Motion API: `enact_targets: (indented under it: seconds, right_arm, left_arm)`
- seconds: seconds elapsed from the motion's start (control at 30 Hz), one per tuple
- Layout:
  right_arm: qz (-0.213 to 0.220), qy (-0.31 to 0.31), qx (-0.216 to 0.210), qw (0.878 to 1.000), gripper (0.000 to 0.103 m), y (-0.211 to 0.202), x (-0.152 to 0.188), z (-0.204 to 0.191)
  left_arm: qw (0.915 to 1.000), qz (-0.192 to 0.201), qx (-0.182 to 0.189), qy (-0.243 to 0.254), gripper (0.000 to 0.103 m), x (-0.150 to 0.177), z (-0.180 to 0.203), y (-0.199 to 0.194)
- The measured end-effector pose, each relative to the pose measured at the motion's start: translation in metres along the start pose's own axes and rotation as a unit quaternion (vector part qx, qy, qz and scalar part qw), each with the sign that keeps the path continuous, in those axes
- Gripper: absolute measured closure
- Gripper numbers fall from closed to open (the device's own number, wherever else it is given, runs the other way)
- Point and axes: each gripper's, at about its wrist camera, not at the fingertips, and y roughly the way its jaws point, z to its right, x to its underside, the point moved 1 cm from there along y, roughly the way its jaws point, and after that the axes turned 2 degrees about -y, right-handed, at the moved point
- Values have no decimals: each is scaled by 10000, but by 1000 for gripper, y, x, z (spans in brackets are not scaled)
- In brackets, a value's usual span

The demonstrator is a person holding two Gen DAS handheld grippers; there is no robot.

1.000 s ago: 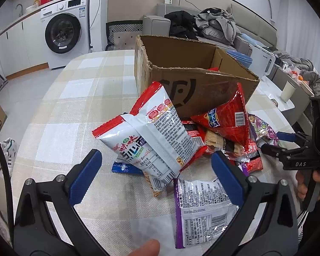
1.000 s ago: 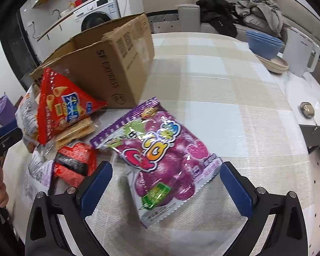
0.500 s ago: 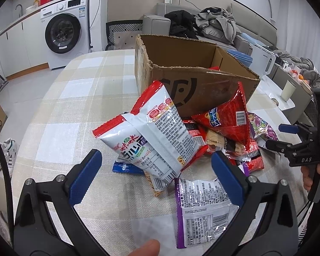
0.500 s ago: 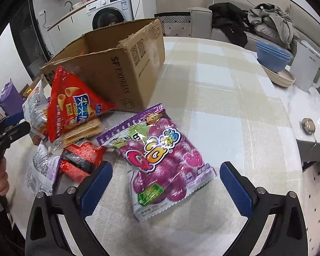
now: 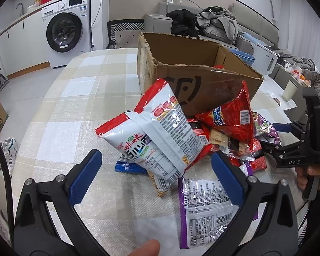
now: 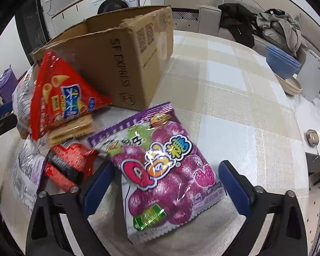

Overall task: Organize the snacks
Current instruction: 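Move the right tool to the purple grape candy bag and grasp it, then lift the grape candy bag with the right gripper while the left gripper grasps a white noodle bag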

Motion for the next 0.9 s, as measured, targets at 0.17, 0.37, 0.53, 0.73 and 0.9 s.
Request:
enact_targets:
  seconds: [0.17, 0.37, 0.53, 0.73, 0.9]
  right_arm:
    - [126, 4, 9, 9999, 32, -13, 13, -7]
    - [191, 87, 92, 9997, 43, -23, 24, -15]
    - [398, 298, -108, 9987, 51, -31, 25, -9]
    - [818, 362, -220, 9958, 53, -51, 25, -13]
    - [1037, 409, -280, 9934, 53, -64, 23, -21]
  left_arm:
    - [10000, 10, 12, 42, 1, 0, 3, -1]
    - [9999, -16, 25, 99, 1, 3, 9, 0]
    - [9999, -10, 29, 111, 1, 3, 10, -1]
    - [9999, -38, 91, 22, 1, 4, 6, -1]
    - [9997, -114, 172, -138, 1, 4, 3, 6]
